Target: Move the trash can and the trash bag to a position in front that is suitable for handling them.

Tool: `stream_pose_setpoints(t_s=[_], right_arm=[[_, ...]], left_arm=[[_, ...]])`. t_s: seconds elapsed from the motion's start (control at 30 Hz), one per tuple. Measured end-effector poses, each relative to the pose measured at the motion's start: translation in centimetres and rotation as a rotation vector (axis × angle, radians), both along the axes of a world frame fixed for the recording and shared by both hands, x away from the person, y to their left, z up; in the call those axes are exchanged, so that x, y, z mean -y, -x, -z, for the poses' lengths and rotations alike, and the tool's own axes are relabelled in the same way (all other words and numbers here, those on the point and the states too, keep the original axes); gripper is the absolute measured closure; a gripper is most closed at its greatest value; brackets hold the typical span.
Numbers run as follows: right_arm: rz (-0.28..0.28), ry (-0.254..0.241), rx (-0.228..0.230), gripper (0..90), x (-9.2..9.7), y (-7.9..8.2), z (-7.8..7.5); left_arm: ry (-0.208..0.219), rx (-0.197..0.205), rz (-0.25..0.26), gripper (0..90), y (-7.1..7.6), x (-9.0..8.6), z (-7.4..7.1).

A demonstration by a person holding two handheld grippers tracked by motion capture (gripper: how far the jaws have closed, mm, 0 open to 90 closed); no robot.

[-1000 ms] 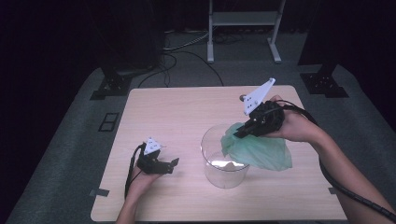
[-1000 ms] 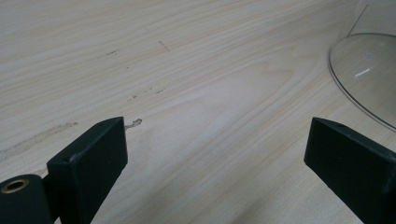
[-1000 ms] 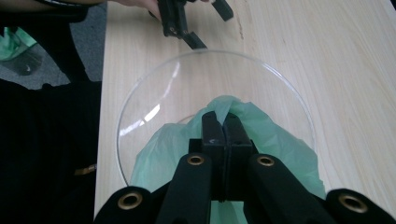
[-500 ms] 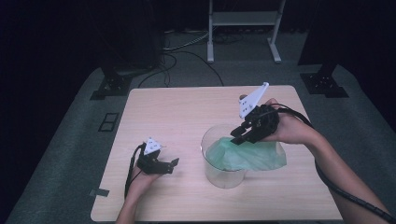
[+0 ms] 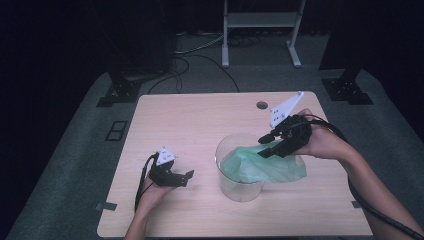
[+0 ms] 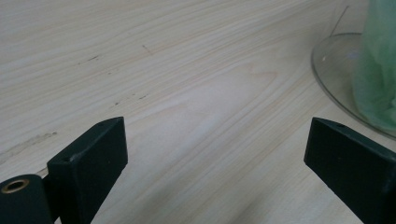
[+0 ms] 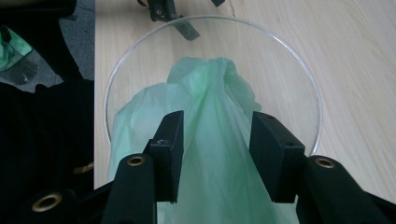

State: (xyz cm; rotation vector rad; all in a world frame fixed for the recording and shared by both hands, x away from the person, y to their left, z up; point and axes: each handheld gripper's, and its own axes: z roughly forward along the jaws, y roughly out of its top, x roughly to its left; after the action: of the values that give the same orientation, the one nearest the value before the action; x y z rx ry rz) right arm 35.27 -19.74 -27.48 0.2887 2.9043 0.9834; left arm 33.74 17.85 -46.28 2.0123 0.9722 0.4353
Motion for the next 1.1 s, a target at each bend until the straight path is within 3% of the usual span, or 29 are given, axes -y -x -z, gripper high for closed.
stream_pose_setpoints(t_s=[0.17,0.57,0.77,1.1], right_arm=[[0.024,-0.01,0.008,51.5,1.3,0.5,-0.1],[0.07,-0.032,0.012,47.9,4.5,1.2,0.2],[0.092,-0.048,0.014,46.2,5.9,1.6,0.7],[0.126,-0.074,-0.001,45.4,8.5,2.4,1.4]], left_arm=[[0.004,0.003,0.037,4.7,0.0,0.3,-0.5],[-0.043,-0.014,0.159,4.7,0.0,1.4,-1.5],[-0.066,-0.019,0.252,4.8,0.2,1.4,-3.0],[-0.047,-0.009,0.372,4.7,0.3,1.7,-5.7]])
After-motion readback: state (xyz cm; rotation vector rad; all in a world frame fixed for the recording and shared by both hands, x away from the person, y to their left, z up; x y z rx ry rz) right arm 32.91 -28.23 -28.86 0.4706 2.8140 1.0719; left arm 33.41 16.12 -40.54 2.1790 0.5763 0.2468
